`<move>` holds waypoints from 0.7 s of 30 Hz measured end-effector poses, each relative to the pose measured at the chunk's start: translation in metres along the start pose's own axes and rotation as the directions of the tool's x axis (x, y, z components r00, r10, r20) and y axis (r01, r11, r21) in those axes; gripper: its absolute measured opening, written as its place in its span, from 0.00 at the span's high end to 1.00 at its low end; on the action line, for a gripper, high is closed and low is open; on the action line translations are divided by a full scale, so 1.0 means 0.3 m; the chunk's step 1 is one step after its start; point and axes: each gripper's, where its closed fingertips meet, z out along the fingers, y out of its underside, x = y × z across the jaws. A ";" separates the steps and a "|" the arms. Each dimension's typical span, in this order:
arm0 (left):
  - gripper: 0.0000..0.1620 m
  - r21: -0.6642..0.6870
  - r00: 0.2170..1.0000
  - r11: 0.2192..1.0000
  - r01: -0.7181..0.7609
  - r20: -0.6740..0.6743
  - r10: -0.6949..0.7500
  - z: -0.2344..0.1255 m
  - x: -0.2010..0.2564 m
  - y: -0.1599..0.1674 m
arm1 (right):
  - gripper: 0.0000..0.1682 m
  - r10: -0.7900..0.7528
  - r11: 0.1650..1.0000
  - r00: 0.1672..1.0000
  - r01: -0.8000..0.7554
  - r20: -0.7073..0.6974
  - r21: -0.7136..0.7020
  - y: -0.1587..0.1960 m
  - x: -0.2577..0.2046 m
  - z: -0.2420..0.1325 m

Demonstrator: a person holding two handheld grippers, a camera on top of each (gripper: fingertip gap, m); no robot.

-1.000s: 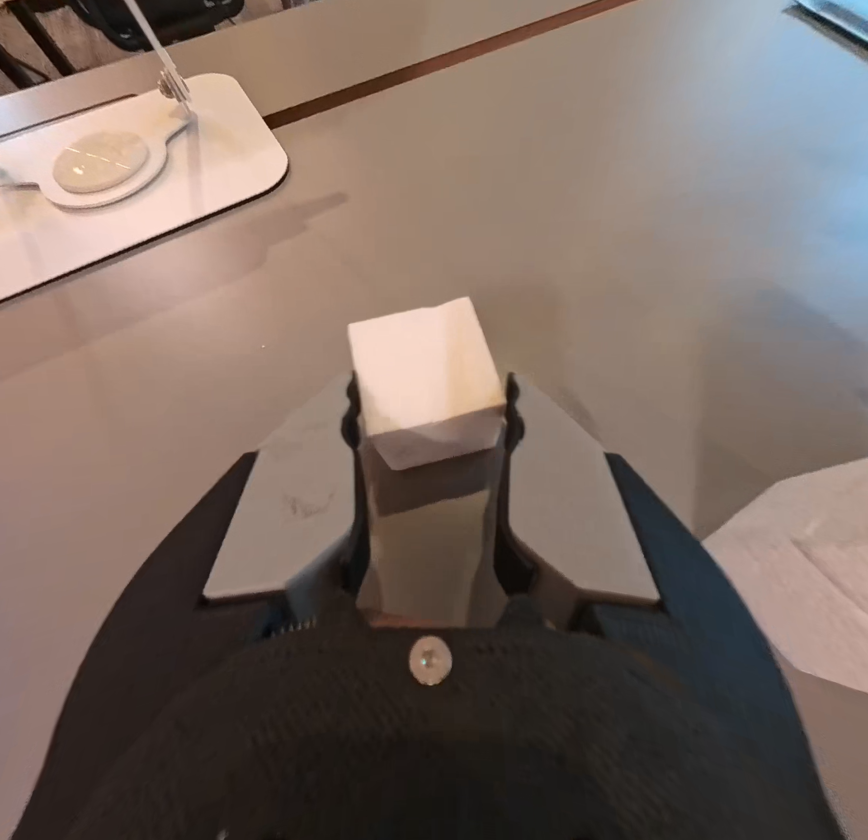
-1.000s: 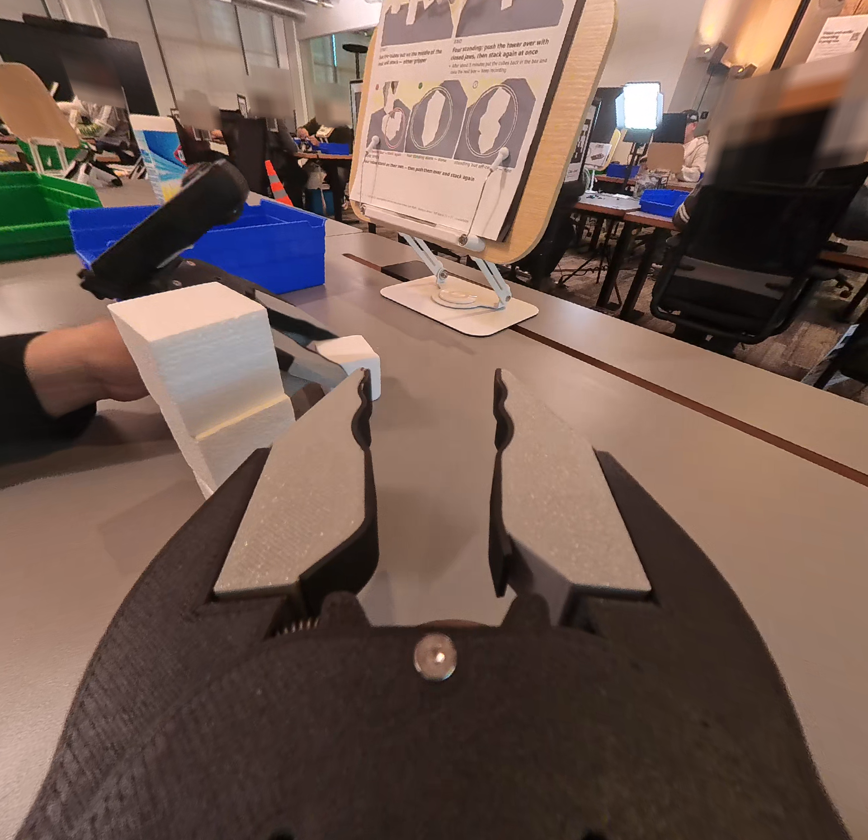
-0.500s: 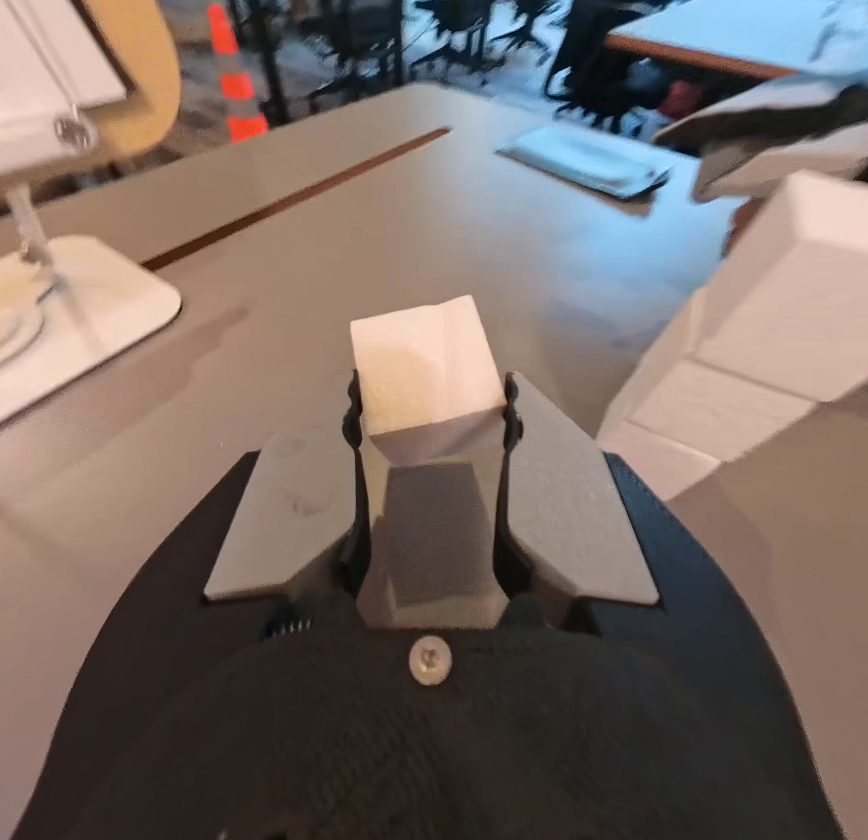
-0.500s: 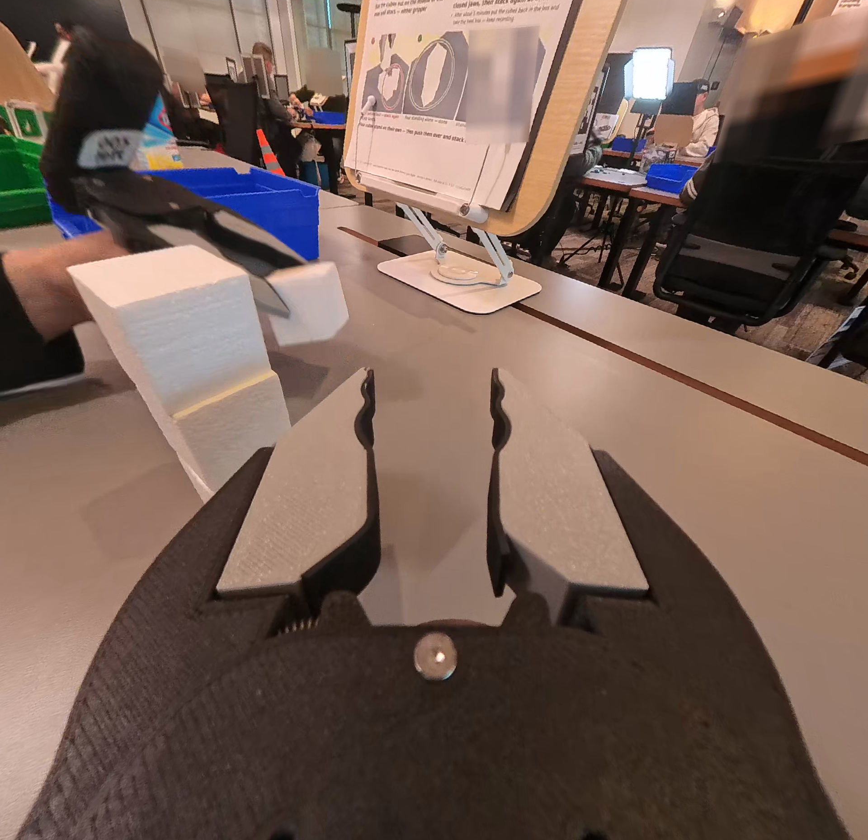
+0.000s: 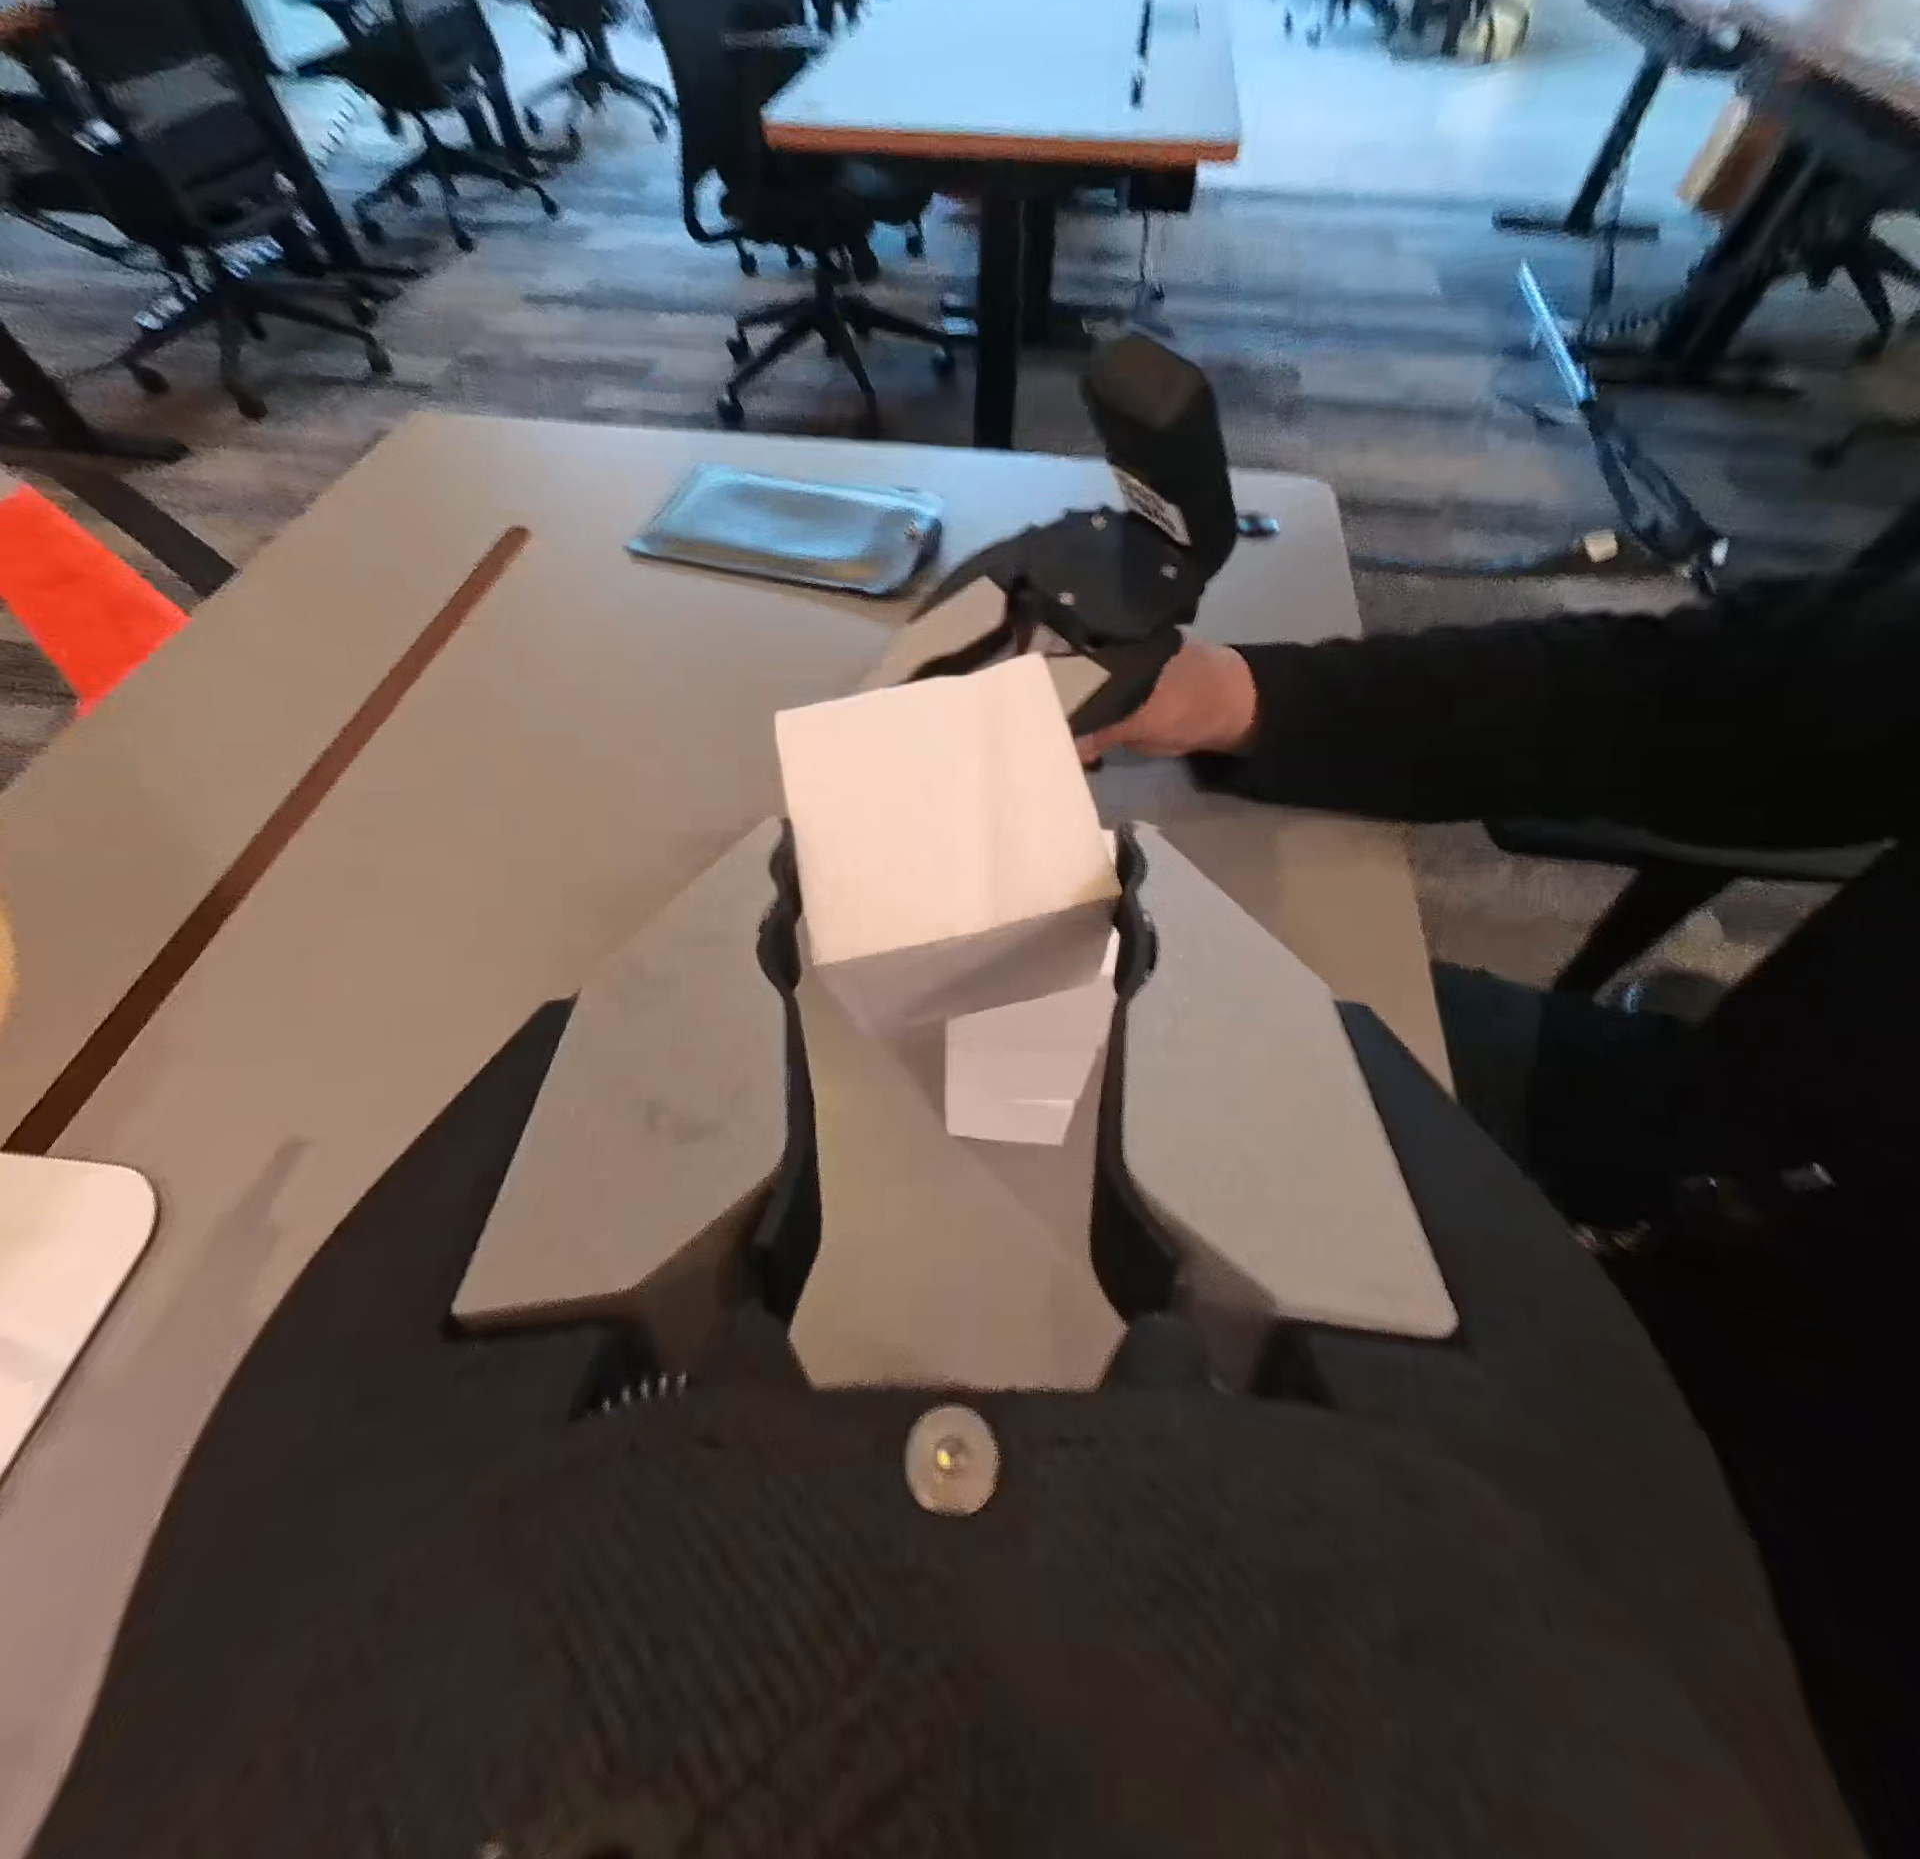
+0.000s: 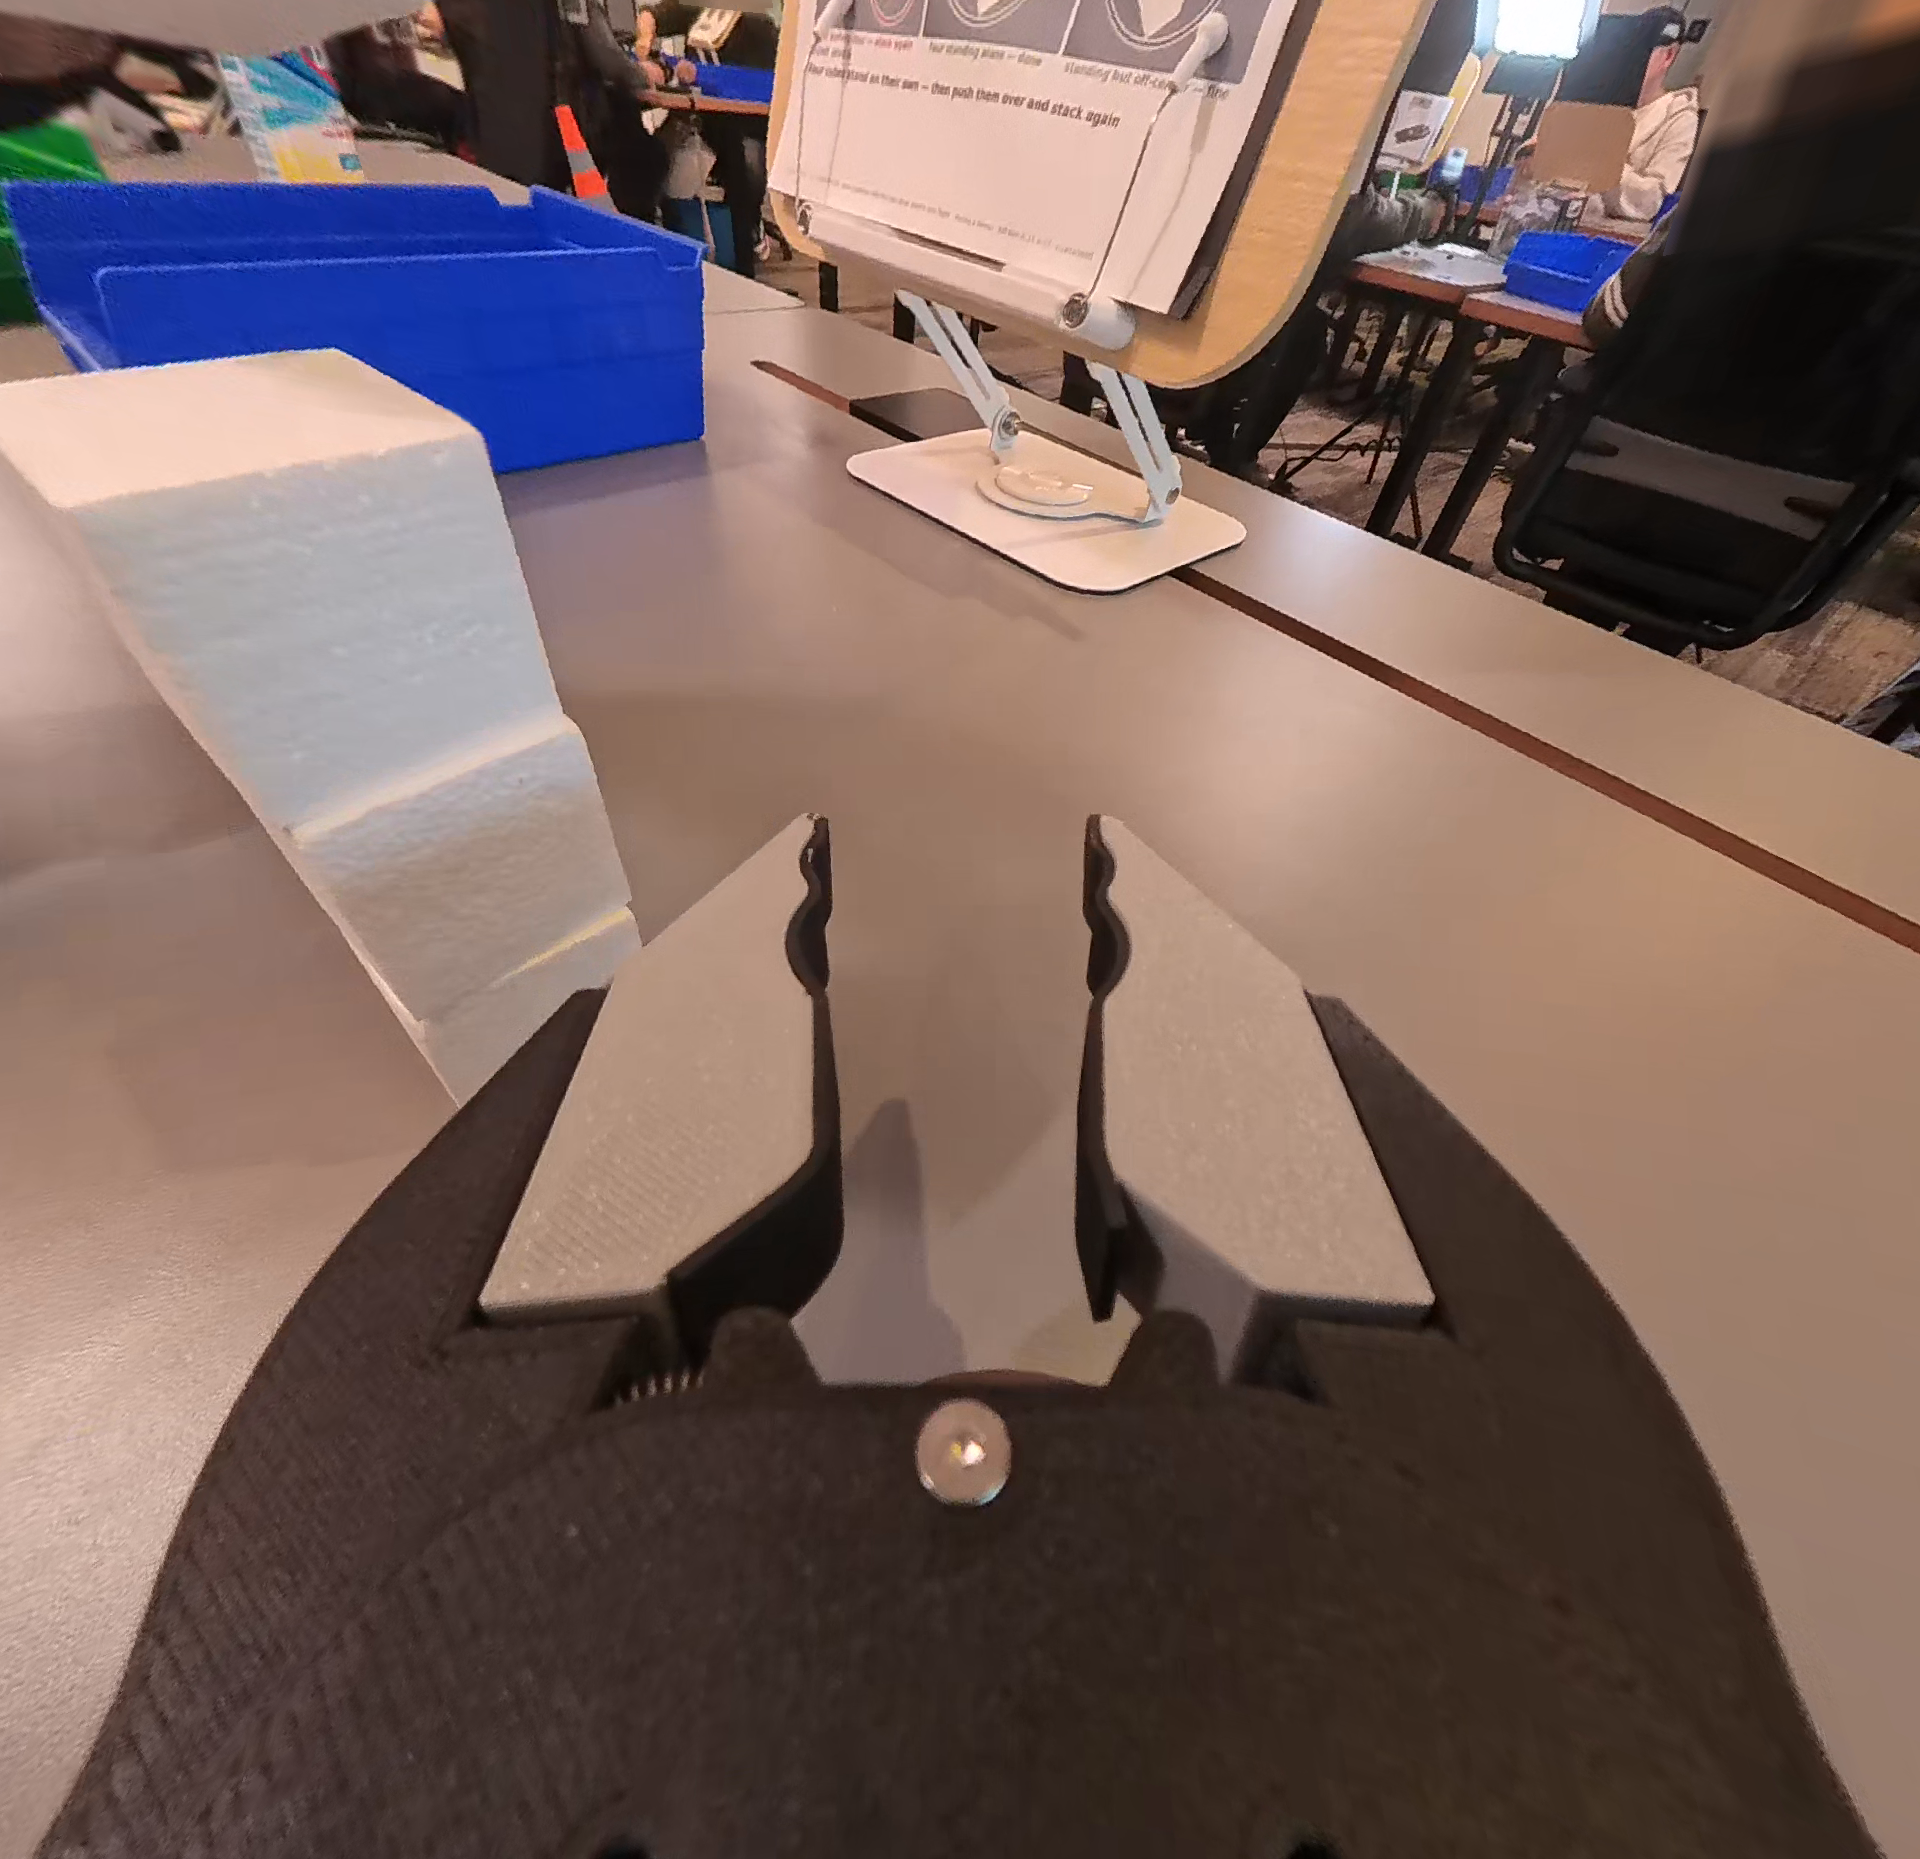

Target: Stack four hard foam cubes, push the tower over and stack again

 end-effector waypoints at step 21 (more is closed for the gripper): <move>0.64 -0.175 0.991 0.977 -0.119 -0.087 0.105 0.129 0.084 0.036 | 0.73 0.010 1.000 1.000 -0.010 -0.001 0.013 -0.005 -0.003 -0.002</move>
